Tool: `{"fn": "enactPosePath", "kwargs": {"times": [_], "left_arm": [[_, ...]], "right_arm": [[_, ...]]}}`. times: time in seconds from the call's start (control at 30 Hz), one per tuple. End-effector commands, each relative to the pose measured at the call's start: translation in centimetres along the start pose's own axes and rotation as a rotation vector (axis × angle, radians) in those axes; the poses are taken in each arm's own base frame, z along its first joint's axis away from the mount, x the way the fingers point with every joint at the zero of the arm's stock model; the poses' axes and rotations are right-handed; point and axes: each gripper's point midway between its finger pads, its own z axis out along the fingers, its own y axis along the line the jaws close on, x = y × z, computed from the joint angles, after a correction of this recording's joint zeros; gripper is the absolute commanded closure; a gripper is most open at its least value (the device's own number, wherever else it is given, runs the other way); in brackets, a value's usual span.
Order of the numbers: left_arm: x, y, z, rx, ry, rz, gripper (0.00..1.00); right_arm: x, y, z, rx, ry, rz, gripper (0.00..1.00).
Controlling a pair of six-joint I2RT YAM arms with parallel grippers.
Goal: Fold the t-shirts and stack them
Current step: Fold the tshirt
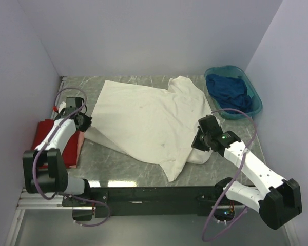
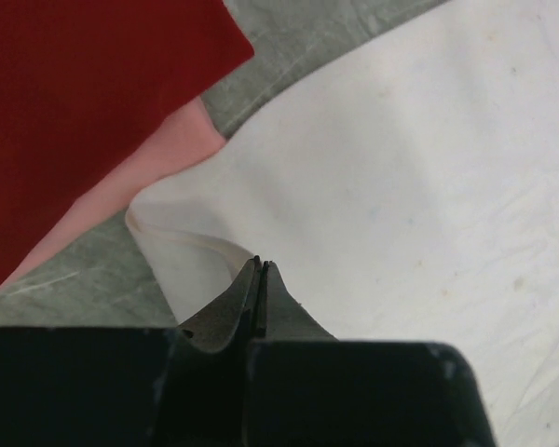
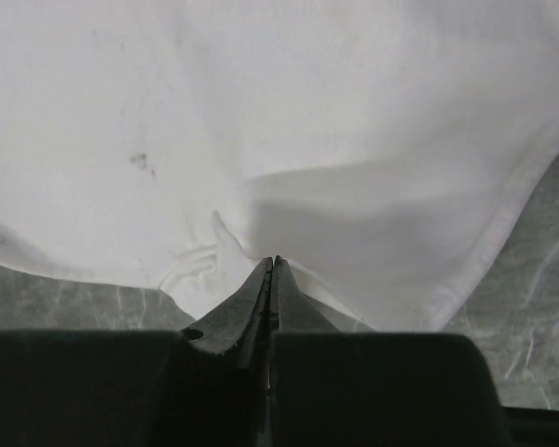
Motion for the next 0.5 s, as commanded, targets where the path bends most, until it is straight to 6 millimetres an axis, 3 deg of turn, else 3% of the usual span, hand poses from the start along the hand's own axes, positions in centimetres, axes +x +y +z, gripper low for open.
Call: {"fn": "enactPosePath", "kwargs": {"times": [0.0, 0.23, 0.47], "left_arm": [[-2.3, -2.0, 0.7, -0.005, -0.059, -0.052, 0.99], [-2.2, -2.7, 3.6, -0.052, -0.024, -0.047, 0.99], [-2.4, -4.1, 4.3, -0.034, -0.007, -0.053, 0.99]], "right_arm": [[-3.7, 2.5, -0.2, -0.098, -0.088, 0.002, 1.00], [-6.0, 1.8, 1.3, -0.119, -0.114, 0.074, 1.00], [-6.6, 0.2, 2.1, -0.136, -0.123, 0.139, 1.00]]}}
